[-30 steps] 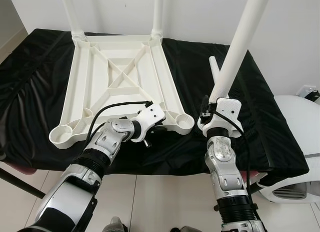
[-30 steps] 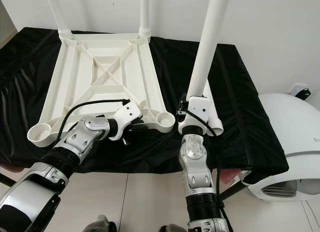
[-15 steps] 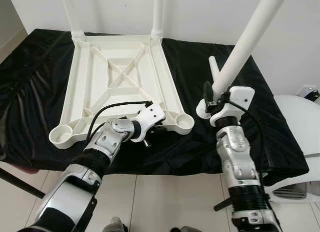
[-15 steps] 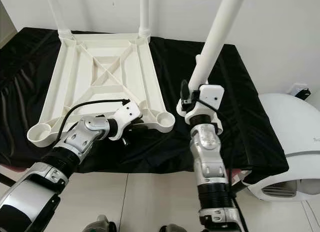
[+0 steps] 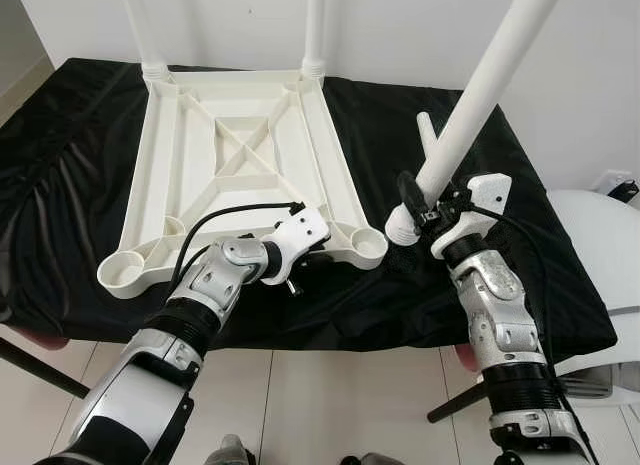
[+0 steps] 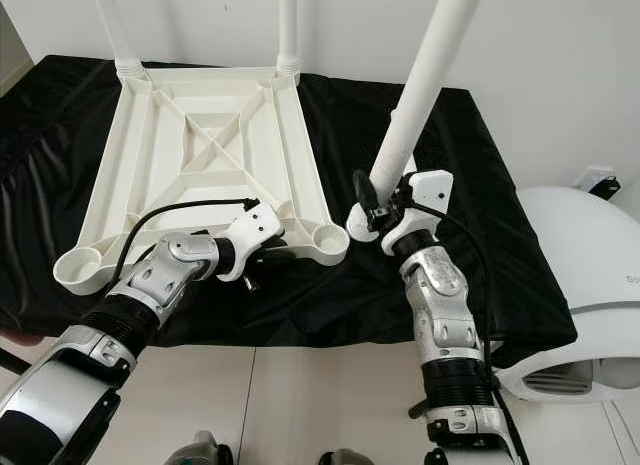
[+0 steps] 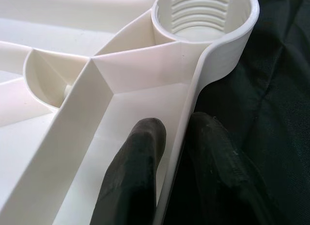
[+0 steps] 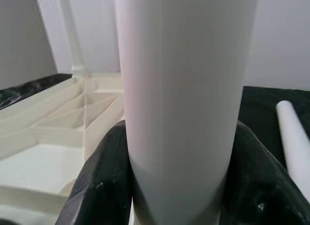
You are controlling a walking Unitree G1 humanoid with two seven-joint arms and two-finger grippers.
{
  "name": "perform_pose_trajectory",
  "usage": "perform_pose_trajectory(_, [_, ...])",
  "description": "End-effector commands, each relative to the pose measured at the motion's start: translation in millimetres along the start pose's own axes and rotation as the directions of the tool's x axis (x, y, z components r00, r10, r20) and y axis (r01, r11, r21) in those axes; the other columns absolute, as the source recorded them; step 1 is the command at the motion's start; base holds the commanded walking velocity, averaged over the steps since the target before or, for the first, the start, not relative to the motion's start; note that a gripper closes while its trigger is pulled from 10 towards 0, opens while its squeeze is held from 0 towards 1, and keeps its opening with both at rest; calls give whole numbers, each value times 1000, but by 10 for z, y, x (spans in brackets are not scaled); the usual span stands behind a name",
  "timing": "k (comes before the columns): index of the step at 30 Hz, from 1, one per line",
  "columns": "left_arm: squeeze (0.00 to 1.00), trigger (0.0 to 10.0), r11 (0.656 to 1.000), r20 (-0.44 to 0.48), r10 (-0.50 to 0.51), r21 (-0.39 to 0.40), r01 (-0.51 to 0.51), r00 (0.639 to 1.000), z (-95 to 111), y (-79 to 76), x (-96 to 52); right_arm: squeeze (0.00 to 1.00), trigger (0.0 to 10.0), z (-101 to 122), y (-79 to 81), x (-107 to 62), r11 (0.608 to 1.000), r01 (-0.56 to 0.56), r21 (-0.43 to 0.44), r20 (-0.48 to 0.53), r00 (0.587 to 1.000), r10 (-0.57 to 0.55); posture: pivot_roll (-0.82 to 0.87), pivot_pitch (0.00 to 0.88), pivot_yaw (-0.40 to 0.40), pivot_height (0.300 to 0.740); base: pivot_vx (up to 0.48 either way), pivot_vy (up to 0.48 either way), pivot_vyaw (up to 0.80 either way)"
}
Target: Building children table
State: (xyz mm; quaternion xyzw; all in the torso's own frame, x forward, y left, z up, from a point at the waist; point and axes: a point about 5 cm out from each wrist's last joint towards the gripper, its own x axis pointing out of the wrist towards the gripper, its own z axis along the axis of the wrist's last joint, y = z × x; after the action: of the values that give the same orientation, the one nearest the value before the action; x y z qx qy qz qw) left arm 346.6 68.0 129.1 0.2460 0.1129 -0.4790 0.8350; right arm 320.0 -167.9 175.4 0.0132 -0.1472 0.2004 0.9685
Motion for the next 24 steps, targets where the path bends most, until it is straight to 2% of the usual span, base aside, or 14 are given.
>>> perform_pose_trajectory(1, [0,10000,1000,-10,-4,27,4,1000,-1,-11,-9,0,10000,41,-18,20,999,-48,-4,24,999,48,8,30,-36,740,0,0,0])
perform_pose_trajectory(5, [0,10000,999,-14,-14,31,14,1000,-24,-29,-19,0,10000,2,-7,11,990,-136,32,0,991,136,6,26,-34,740,0,0,0])
perform_pose_trajectory(16, [0,10000,999,-20,-35,38,36,999,-79,-91,-44,0,10000,-33,4,42,970,-239,52,-13,971,240,21,21,-43,740,0,0,0])
perform_pose_trajectory(24, [0,10000,998,-18,-41,38,42,999,-80,-123,-40,0,10000,-19,75,133,943,-324,72,13,946,324,26,14,-51,740,0,0,0])
